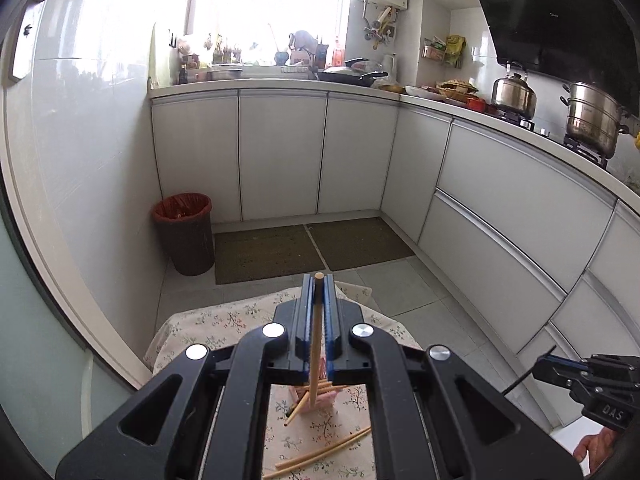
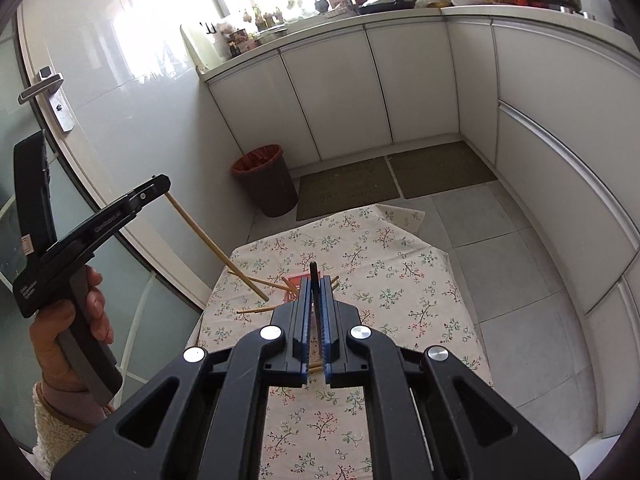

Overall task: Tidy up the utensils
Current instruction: 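Release the left tool's chopstick into the pink holder while the right tool carries the black chopstick over, then drop the black chopstick from the right tool into the pink holder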

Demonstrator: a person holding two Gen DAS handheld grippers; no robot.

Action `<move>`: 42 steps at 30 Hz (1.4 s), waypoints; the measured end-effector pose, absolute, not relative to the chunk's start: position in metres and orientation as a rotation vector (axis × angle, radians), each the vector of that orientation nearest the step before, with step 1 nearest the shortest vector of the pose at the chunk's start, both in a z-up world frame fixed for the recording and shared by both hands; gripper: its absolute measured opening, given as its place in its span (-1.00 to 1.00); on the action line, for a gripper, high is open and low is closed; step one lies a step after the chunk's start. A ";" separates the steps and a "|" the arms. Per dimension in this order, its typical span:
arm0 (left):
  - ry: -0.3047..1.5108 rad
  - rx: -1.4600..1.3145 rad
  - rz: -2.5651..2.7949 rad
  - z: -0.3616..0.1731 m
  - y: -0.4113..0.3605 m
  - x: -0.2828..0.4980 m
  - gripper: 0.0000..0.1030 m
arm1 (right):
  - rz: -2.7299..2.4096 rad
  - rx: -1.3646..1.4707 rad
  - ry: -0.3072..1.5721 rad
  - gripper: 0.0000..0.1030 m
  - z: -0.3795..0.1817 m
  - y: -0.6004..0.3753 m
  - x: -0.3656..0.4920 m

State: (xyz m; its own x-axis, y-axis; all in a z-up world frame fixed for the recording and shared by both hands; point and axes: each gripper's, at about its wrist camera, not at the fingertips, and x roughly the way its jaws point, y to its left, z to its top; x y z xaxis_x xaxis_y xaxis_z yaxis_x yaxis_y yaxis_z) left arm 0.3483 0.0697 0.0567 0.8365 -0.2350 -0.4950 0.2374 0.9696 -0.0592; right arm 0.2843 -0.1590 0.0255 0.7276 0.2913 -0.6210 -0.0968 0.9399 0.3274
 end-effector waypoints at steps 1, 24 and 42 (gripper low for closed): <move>0.520 0.012 -0.239 0.055 0.067 0.355 -0.92 | 0.218 0.285 0.726 -0.91 0.026 -0.158 0.286; 0.535 -0.133 -0.217 -0.010 0.098 0.367 -0.67 | 0.232 0.301 0.703 -0.91 0.027 -0.145 0.305; 0.654 -0.263 0.023 -0.079 0.181 0.315 -0.49 | 0.219 0.267 0.570 -0.91 0.039 -0.083 0.376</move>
State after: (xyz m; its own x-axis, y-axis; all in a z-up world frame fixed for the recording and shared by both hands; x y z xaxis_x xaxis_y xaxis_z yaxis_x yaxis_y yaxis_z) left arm 0.3145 0.1807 -0.0794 0.7948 -0.0612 -0.6037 -0.1040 0.9665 -0.2348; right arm 0.3762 -0.0834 0.0388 0.8201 0.2768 -0.5008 -0.1303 0.9425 0.3076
